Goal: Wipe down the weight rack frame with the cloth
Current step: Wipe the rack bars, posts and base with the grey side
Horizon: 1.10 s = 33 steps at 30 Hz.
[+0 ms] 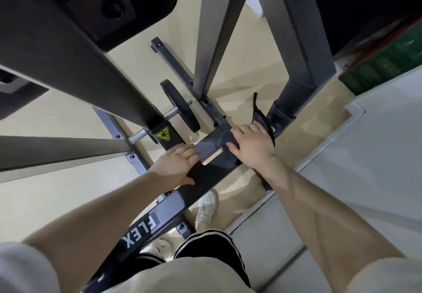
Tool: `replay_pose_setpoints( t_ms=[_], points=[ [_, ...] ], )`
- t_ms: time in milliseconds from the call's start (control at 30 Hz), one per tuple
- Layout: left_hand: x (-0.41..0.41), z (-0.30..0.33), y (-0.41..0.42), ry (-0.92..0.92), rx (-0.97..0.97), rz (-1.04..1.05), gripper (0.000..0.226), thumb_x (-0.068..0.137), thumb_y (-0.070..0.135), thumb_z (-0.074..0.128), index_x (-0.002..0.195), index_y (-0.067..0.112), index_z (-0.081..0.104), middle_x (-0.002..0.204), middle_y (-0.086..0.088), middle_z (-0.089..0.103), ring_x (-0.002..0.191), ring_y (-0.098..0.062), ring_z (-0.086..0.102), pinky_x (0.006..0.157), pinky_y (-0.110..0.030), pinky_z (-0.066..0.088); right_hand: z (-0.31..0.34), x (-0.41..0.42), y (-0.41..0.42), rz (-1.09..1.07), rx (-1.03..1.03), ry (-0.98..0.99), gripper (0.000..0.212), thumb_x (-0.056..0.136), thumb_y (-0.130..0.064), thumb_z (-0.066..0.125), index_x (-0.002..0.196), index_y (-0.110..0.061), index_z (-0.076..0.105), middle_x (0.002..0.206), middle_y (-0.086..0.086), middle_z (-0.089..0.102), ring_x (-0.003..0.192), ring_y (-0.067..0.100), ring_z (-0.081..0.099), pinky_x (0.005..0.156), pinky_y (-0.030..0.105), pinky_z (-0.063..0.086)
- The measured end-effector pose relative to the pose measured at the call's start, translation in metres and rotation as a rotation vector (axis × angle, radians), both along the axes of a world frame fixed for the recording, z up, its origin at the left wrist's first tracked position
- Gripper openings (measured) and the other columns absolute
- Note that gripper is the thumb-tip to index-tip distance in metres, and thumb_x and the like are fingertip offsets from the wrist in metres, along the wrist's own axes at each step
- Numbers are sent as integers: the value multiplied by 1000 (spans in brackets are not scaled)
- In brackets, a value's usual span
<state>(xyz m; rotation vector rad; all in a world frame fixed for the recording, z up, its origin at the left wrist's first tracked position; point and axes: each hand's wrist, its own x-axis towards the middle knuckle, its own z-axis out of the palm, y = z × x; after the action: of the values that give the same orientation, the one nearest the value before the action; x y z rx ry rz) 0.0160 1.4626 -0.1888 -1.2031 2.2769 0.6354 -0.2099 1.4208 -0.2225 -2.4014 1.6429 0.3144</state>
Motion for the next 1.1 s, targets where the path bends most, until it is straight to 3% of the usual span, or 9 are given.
replay_pose_setpoints(
  t_ms=[167, 333, 467, 567, 667, 800, 900, 967, 1100],
  points=[
    [30, 6, 15, -1, -69, 68, 64, 101, 20, 36, 150, 22, -4, 158, 1, -11, 145, -18, -12, 114, -30, -11, 5, 69, 59, 23, 78, -119, 49, 86, -41, 31, 90, -9, 68, 82, 10, 68, 83, 29, 64, 96, 41, 48],
    [44, 12, 17, -10, -220, 275, 71, 95, 1, 38, 151, 15, -4, 158, -5, -15, 146, -23, -9, 116, -30, -2, 5, 78, 54, -12, 89, -134, 43, 101, -38, 36, 120, -5, 54, 114, 15, 63, 113, 32, 54, 108, 37, 28],
    [55, 10, 18, -4, -234, 260, 78, 92, -4, 36, 148, 14, -14, 153, -2, -26, 145, -20, -15, 115, -31, -5, 6, 124, 68, -267, 115, -257, 51, 101, -36, 37, 137, 1, 38, 134, 20, 50, 124, 33, 46, 107, 38, 30],
    [65, 4, 14, 110, -364, 197, 76, 85, -9, 48, 148, 4, 8, 156, -11, 0, 145, -26, 6, 113, -31, 4, 2, 154, 33, -248, 198, -503, 59, 101, -30, 36, 148, -1, 16, 148, 20, 29, 137, 31, 28, 112, 38, 24],
    [68, 9, 12, 37, -294, 190, 69, 86, -8, 43, 148, 3, 16, 156, -13, 10, 145, -28, 13, 112, -26, 2, 5, 159, 7, -266, 280, -709, 62, 100, -29, 40, 150, -7, 10, 149, 15, 27, 131, 29, 37, 103, 38, 37],
    [71, 17, 10, -4, -295, 139, 68, 50, -10, 74, 116, -5, 63, 123, -19, 61, 108, -33, 63, 85, -37, 52, 2, 139, 50, -118, 176, -387, 67, 100, -35, 37, 151, -11, 2, 153, 20, 18, 119, 36, 49, 95, 39, 43],
    [72, 22, 12, 39, -258, 189, 74, 76, -10, 52, 145, 0, 28, 155, -13, 23, 139, -26, 33, 108, -28, 32, -3, 144, 51, -129, 94, -309, 66, 97, -38, 43, 150, -7, 17, 142, 26, 37, 114, 38, 53, 92, 42, 46],
    [77, 25, 12, 9, -133, 252, 75, 87, -9, 34, 151, 12, 0, 159, 2, -8, 146, -17, 7, 113, -21, 17, -6, 157, 32, -124, -81, -373, 60, 91, -38, 49, 137, 0, 42, 122, 25, 55, 93, 36, 63, 73, 39, 54],
    [85, 28, 20, 36, -103, 351, 71, 91, -5, 30, 151, 19, 2, 158, 10, -11, 146, -12, 4, 111, -19, 17, -10, 164, 34, -115, -93, -318, 69, 81, -41, 65, 134, -2, 45, 123, 23, 57, 99, 35, 63, 75, 39, 55]
  ],
)
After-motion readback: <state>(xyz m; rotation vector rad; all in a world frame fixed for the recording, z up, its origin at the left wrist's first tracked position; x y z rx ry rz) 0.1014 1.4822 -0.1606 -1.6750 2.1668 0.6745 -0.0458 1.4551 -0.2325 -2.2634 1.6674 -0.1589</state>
